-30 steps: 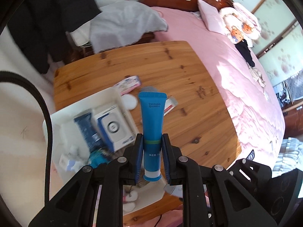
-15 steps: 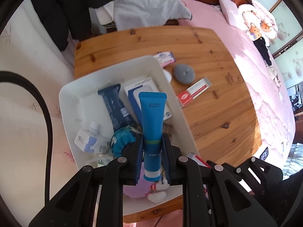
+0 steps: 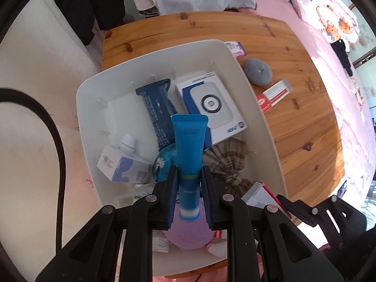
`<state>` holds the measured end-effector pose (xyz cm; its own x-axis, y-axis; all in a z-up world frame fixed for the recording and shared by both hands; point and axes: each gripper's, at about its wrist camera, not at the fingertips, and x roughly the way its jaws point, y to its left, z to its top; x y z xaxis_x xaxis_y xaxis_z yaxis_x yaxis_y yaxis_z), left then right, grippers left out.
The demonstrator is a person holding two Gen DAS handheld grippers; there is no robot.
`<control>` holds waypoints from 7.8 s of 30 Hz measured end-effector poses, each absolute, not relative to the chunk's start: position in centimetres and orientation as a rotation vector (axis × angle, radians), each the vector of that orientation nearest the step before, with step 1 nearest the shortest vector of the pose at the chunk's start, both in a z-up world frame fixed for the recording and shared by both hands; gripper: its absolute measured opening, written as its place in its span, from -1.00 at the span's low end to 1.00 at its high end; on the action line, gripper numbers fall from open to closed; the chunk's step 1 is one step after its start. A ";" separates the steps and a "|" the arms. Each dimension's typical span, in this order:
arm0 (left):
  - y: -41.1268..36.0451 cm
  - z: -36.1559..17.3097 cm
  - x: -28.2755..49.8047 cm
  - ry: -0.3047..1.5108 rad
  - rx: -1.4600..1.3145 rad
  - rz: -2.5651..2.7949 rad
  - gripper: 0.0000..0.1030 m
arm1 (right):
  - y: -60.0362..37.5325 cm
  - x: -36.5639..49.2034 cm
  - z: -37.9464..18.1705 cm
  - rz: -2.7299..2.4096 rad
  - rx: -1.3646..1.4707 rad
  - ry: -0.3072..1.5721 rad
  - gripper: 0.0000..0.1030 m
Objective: Organize objects
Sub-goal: 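Carry the blue tube and white-red box over the tray and release them, then move both tools from the tray back toward the pink wipes and ointment box, then grasp the pink wipes pack with the left tool while the right tool grasps the ointment box, then carry the wipes pack and ointment box into the tray and open both tools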
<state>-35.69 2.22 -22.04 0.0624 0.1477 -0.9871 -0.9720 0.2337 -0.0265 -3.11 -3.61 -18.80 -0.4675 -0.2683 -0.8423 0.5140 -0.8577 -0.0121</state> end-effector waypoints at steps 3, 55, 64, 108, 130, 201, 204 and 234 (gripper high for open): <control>2.0 -21.8 -35.8 1.192 -0.914 1.110 -0.07 | -4.0 -2.7 -18.6 -2.337 1.249 0.402 0.15; 2.2 -8.2 -29.1 0.881 -0.728 1.033 0.29 | 4.6 -2.9 -7.1 -2.591 0.885 0.267 0.33; 3.8 -7.6 -25.8 0.886 -0.672 0.990 0.29 | 9.3 -5.2 -6.7 -2.657 0.899 0.173 0.33; 18.8 -30.4 -14.8 1.652 -0.368 0.728 0.29 | 19.1 -19.8 -28.2 -2.176 1.680 -0.690 0.34; 20.8 -33.1 -14.3 1.712 -0.350 0.641 0.29 | 13.8 -22.9 -30.5 -2.333 2.048 -0.641 0.36; 11.7 -13.5 -38.8 1.198 -0.597 0.819 -0.14 | -2.6 -9.3 -10.5 -2.477 1.306 -0.028 -0.32; 11.7 -14.0 -39.2 1.205 -0.597 0.817 -0.14 | -3.2 -9.2 -10.8 -2.464 1.322 -0.014 -0.32; 11.7 -14.3 -39.0 1.253 -0.535 0.747 0.20 | -4.5 -8.6 -10.9 -2.453 1.315 0.071 0.31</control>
<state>-39.04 11.71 -14.26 0.1338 0.2077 -0.9690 -0.7534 0.6566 0.0367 -8.59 -4.54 -10.87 -0.5046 -0.2853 -0.8149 0.3319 -0.9354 0.1220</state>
